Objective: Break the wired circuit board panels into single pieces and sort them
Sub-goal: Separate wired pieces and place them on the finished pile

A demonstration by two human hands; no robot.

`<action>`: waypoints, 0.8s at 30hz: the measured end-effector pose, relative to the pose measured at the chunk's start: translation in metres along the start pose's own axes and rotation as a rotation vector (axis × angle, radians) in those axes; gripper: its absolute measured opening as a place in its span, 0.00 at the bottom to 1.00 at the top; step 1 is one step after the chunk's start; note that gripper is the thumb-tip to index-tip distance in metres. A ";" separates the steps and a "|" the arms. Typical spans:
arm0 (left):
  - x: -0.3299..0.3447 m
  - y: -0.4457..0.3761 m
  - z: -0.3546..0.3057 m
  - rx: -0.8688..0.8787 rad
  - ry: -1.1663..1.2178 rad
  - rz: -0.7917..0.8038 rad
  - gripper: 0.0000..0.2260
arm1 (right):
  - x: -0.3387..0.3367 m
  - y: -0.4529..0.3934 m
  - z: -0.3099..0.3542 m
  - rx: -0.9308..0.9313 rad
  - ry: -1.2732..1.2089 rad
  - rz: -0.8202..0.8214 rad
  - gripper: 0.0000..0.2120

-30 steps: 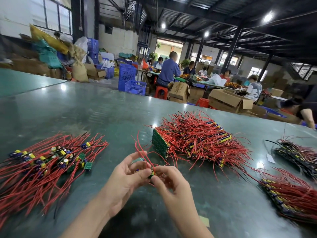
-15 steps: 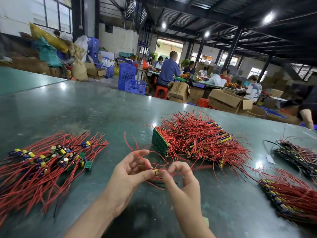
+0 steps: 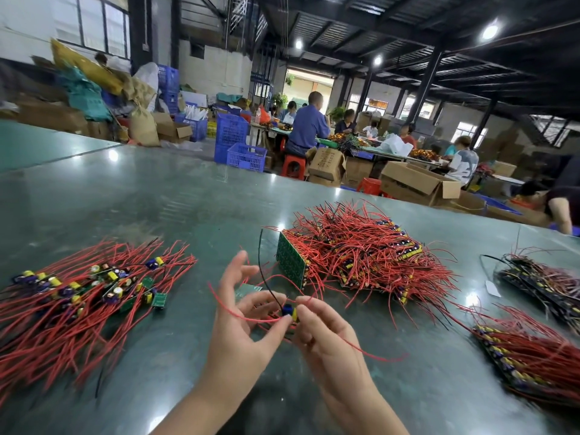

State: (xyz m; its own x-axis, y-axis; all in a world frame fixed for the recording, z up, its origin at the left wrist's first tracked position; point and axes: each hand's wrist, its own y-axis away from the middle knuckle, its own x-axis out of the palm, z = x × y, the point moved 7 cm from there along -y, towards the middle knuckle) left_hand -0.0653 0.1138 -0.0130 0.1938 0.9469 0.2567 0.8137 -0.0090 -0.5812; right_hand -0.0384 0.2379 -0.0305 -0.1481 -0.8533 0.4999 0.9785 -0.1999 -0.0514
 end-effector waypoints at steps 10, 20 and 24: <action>0.001 0.003 0.027 -0.441 0.151 0.079 0.14 | -0.005 0.007 0.022 -0.273 0.444 -0.126 0.03; -0.006 -0.004 0.027 -0.507 0.045 0.141 0.09 | -0.011 0.006 0.034 -0.357 0.581 -0.175 0.06; -0.012 -0.005 0.030 -0.587 0.067 0.100 0.05 | -0.010 0.005 0.032 -0.362 0.564 -0.162 0.07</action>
State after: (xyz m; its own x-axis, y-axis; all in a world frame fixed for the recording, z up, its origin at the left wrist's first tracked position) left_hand -0.0882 0.1122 -0.0367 0.3040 0.9101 0.2817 0.9527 -0.2915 -0.0862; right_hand -0.0270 0.2610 -0.0084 -0.4365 -0.8997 0.0039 0.8426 -0.4103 -0.3489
